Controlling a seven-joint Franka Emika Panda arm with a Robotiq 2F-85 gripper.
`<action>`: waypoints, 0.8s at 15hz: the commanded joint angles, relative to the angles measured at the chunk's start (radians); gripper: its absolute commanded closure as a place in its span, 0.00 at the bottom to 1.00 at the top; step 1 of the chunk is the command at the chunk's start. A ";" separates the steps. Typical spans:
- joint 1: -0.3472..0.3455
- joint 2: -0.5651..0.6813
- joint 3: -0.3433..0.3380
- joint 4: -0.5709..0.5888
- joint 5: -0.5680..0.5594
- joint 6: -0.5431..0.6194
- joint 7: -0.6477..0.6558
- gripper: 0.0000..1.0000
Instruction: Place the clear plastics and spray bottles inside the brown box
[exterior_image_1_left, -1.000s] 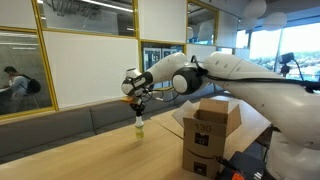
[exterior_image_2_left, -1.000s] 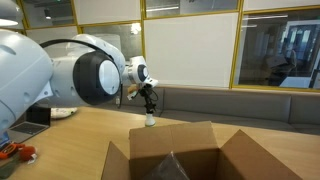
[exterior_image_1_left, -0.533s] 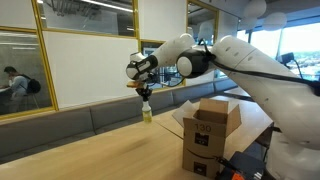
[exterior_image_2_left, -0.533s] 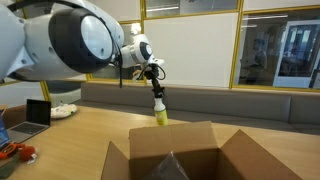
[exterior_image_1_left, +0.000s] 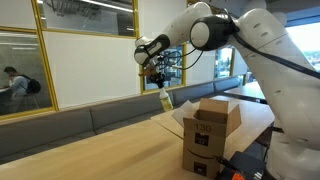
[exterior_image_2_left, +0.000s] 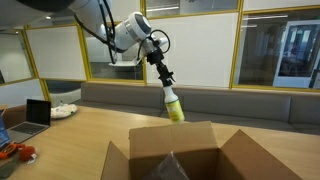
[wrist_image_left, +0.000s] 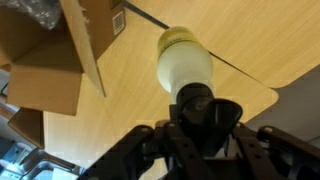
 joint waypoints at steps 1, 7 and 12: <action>0.030 -0.218 -0.008 -0.210 -0.146 -0.065 0.034 0.82; -0.006 -0.493 0.055 -0.411 -0.329 -0.164 0.088 0.82; -0.073 -0.751 0.134 -0.622 -0.344 -0.254 0.076 0.82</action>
